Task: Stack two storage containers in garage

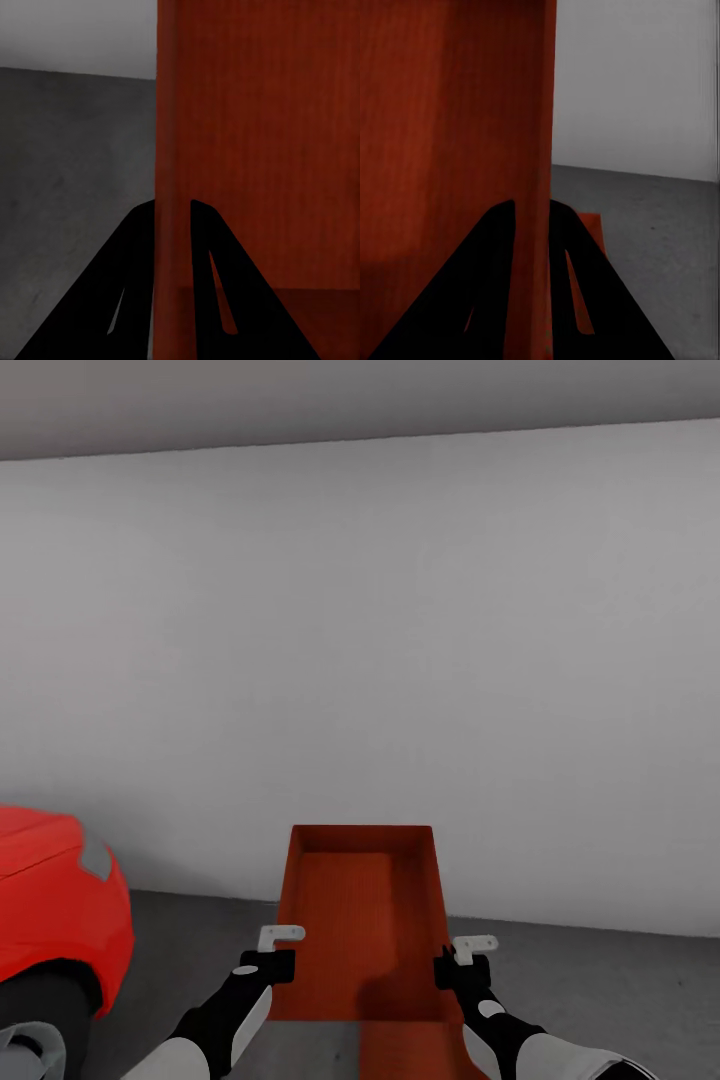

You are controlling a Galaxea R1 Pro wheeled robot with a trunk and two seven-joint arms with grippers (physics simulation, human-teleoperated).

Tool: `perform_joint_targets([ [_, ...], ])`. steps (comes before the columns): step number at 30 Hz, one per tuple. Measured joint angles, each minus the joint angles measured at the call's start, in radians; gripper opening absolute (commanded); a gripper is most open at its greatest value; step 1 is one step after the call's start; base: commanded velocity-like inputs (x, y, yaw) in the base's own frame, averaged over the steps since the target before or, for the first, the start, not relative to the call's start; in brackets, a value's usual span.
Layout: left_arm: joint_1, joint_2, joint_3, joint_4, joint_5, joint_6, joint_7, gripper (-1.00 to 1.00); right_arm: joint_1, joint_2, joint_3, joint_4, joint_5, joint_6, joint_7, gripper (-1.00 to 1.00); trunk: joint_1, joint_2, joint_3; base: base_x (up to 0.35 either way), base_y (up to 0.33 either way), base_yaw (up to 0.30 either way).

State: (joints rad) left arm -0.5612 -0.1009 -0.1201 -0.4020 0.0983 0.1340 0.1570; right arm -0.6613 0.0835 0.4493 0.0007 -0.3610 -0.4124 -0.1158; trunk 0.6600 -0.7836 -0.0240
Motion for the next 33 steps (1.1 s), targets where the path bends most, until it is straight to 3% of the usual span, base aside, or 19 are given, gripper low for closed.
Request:
perform_joint_targets([
  [10,0.000,0.000,0.000,0.000,0.000,0.000,0.001,-1.00,0.000,0.000,0.000,0.000,0.000,0.000,0.000,-1.00,0.000,0.000,0.000,0.308,0.150,-0.272],
  [15,0.000,0.000,-0.001,0.000,0.000,0.000,0.001,-1.00,0.000,0.000,0.001,0.000,-0.001,0.000,0.000,-1.00,0.000,0.000,0.000,0.253,0.127,-0.090],
  [33,0.000,0.000,0.000,-0.001,0.000,0.001,0.001,-1.00,0.000,0.000,0.001,0.001,-0.002,0.000,0.000,-1.00,0.001,0.000,0.000,0.021,0.011,-0.005],
])
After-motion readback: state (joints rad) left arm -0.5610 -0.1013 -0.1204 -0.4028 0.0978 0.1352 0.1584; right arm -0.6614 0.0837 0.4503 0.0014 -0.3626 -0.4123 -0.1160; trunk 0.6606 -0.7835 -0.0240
